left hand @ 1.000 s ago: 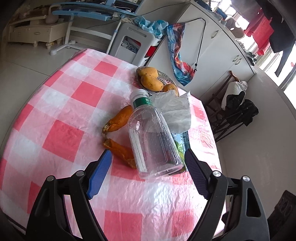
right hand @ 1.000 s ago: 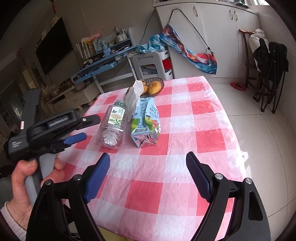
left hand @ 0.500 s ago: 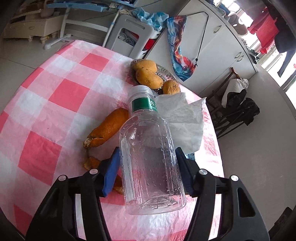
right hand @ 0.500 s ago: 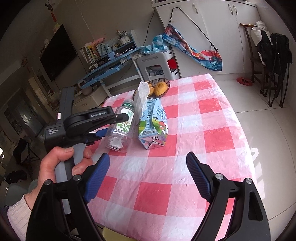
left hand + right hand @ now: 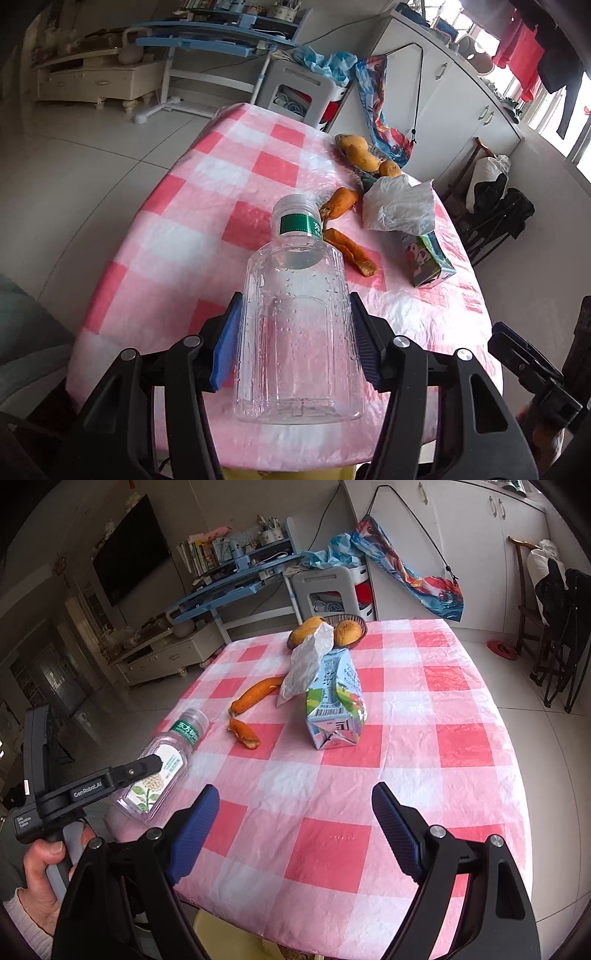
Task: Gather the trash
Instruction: 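Lift the bottle with the left tool while the right grasps an orange peel piece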
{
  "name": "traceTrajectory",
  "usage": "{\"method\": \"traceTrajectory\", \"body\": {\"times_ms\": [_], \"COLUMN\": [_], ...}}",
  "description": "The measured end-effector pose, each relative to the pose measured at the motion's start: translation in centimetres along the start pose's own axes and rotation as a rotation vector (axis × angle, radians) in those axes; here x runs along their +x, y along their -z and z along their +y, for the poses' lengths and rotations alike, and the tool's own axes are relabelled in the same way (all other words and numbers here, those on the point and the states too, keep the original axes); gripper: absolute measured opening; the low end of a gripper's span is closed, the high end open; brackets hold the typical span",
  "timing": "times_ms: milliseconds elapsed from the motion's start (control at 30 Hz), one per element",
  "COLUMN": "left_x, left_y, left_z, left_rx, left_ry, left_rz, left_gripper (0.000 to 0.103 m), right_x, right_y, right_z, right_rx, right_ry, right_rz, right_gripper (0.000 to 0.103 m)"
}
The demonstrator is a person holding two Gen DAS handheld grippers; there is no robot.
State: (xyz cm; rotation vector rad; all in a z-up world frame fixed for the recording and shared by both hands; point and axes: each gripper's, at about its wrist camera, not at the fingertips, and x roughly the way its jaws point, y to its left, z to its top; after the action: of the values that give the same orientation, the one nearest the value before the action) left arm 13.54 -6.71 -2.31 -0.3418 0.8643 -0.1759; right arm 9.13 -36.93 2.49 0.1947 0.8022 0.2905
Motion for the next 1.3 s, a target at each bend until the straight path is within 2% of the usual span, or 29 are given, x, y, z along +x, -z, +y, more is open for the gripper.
{"method": "traceTrajectory", "body": {"times_ms": [100,167,200,400,467,667,867,1033,1133,1200,1267,1300], "left_x": [-0.2,0.4,0.8,2.7,2.6,1.5,2.1,2.8,2.9,3.0,3.1,3.0], "left_y": [-0.1,-0.3,-0.5,-0.8,-0.6,-0.5,-1.6,-1.8,-2.1,-2.2,-2.3,-2.2], "left_z": [0.2,0.0,-0.1,0.1,0.5,2.7,3.1,3.6,4.0,4.1,4.1,3.9], "left_rx": [0.024,0.031,0.031,0.037,0.045,0.014,-0.006,-0.037,-0.059,-0.067,-0.061,-0.051], "left_ry": [-0.005,-0.006,-0.001,-0.013,-0.017,0.0,0.004,0.023,0.027,0.03,0.028,0.027], "left_rz": [0.024,0.058,0.069,0.1,0.089,0.062,0.074,0.081,0.073,0.071,0.065,0.062], "left_gripper": [0.055,0.064,0.064,0.062,0.06,0.06,0.061,0.062,0.066,0.067,0.067,0.065], "right_x": [0.8,1.4,1.6,3.4,4.1,8.0,12.1,13.5,13.8,13.9,13.9,13.8], "right_y": [0.4,0.4,0.4,0.0,-0.5,-2.3,-3.8,-4.3,-4.3,-4.1,-4.1,-4.0], "right_z": [0.8,1.4,1.6,3.3,3.8,6.0,6.7,6.5,6.7,6.9,7.2,7.3], "right_rx": [-0.023,-0.041,-0.046,-0.101,-0.121,-0.208,-0.24,-0.23,-0.241,-0.254,-0.274,-0.281], "right_ry": [-0.01,-0.017,-0.026,-0.021,-0.019,-0.024,-0.017,-0.009,-0.001,0.009,0.018,0.02], "right_rz": [0.029,0.042,0.049,0.077,0.083,0.113,0.144,0.155,0.163,0.168,0.17,0.171], "right_gripper": [0.081,0.081,0.081,0.081,0.08,0.074,0.064,0.056,0.05,0.04,0.026,0.023]}}
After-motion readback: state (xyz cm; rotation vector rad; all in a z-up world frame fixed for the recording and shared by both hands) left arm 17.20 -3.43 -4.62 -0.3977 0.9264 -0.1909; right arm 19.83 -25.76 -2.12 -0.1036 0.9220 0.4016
